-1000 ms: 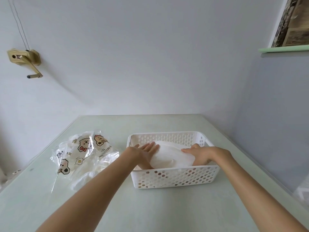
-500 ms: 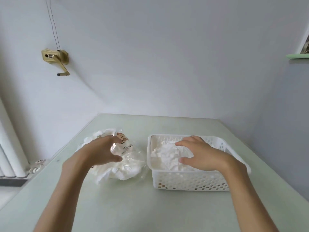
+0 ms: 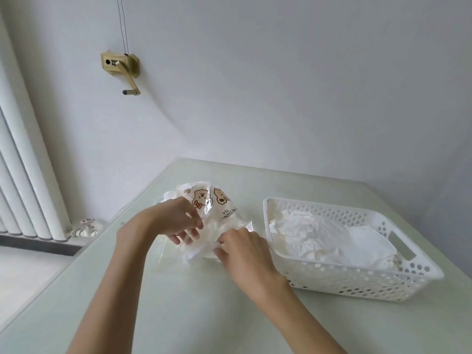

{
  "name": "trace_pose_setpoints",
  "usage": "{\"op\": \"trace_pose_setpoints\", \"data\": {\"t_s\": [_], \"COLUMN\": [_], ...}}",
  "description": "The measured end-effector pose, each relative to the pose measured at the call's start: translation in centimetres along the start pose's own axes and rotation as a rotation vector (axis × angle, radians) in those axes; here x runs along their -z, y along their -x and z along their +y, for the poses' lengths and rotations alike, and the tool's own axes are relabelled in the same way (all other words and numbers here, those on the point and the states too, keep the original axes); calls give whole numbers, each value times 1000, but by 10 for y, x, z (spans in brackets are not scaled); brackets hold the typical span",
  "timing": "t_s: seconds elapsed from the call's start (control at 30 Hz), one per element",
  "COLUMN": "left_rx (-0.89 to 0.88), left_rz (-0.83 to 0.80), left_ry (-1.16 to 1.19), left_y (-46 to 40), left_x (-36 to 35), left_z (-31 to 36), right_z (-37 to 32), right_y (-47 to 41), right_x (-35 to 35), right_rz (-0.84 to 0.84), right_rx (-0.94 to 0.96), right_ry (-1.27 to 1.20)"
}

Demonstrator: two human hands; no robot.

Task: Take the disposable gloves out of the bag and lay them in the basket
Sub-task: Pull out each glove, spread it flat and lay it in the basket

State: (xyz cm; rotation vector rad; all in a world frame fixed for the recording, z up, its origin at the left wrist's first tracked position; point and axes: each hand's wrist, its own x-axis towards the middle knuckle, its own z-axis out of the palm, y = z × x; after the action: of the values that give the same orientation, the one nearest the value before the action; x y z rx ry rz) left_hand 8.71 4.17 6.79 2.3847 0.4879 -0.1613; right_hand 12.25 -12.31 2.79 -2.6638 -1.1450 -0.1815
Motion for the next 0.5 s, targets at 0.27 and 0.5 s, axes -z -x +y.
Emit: {"op": "trace_pose_setpoints", "data": {"t_s": [0.27, 0.5], "left_rx": [-58, -229], "left_rz": [27, 72], "left_ry": [-39, -28], "left_y": [-2, 10], "left_x": [-4, 7], "left_z": [3, 6], "right_z": [10, 28], "right_y": [2, -3], "right_x": [16, 22], "right_rz": [110, 207], "right_rx": [-27, -115], "right_ry": [-189, -460]}}
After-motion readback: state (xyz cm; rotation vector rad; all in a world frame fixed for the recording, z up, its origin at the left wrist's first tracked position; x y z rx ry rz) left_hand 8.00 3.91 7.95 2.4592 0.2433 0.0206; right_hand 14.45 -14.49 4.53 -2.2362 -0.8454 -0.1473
